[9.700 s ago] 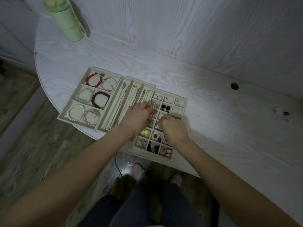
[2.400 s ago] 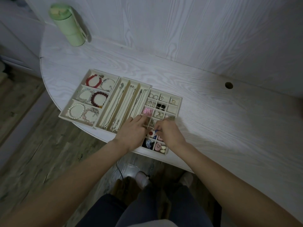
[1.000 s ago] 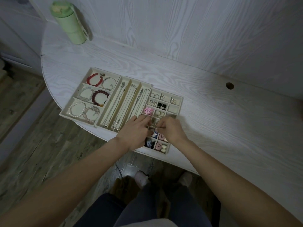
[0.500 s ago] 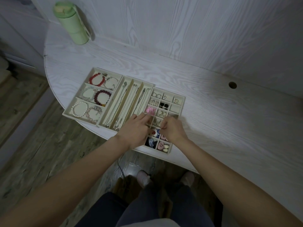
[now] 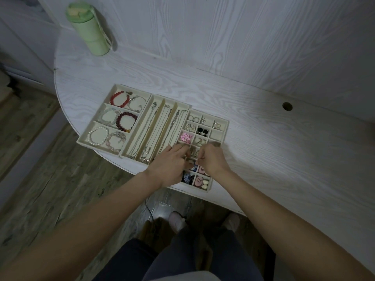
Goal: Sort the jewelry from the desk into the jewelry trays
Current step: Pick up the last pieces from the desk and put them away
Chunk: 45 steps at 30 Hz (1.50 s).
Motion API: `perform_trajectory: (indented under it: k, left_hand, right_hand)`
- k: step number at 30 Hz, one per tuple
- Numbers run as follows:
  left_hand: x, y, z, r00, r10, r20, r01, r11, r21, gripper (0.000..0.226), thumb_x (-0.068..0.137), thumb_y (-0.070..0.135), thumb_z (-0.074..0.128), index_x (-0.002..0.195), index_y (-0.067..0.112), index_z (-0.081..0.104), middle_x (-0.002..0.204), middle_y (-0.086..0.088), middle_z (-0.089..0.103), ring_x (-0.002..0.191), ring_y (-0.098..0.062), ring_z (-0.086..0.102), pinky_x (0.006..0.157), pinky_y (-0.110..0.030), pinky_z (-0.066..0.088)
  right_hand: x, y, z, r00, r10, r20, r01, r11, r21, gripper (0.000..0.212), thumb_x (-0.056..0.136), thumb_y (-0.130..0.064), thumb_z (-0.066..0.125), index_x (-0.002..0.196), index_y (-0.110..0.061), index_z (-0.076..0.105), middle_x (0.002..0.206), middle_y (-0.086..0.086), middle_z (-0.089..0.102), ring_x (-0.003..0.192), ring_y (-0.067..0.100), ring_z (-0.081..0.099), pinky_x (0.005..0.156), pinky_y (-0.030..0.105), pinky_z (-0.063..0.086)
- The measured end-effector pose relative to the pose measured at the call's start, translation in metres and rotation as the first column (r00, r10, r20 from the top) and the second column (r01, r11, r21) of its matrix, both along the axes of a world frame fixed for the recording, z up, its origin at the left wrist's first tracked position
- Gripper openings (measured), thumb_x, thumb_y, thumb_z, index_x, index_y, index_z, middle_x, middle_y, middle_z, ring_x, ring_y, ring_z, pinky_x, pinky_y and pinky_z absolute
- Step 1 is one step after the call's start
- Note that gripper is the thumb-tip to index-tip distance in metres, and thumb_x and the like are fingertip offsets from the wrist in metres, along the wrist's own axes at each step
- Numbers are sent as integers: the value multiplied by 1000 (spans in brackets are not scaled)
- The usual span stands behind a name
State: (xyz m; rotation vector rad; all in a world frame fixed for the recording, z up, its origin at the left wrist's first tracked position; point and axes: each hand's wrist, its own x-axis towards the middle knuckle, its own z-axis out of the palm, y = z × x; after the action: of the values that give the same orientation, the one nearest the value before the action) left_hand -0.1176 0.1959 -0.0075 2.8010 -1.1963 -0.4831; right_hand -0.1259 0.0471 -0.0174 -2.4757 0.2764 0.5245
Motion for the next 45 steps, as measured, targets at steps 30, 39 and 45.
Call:
perform_trajectory:
  k: [30, 39, 45]
  left_hand:
    - [11, -54, -8, 795, 589, -146, -572, 807, 146, 35, 82, 19, 67, 115, 12, 59, 140, -6, 41, 133, -22, 32, 108, -45, 26]
    - [11, -55, -10, 821, 561, -106, -538, 823, 182, 38, 83, 22, 67, 118, 12, 57, 137, -8, 41, 131, -24, 32, 107, -46, 28]
    - [13, -53, -10, 802, 579, -151, -557, 814, 164, 37, 81, 22, 68, 115, 12, 58, 142, -7, 36, 131, -24, 33, 105, -45, 30]
  right_hand:
    - [9, 0, -18, 999, 22, -42, -25, 998, -65, 21, 82, 8, 59, 71, -10, 55, 89, 18, 63, 76, 27, 63, 56, 29, 44]
    - [8, -2, -17, 998, 54, -15, -55, 996, -75, 24, 83, 9, 56, 69, -10, 56, 88, 17, 63, 74, 24, 61, 60, 30, 46]
    - [8, -1, -14, 999, 46, -24, -47, 997, -61, 14, 84, 8, 57, 79, -4, 64, 88, 17, 65, 78, 24, 60, 67, 34, 50]
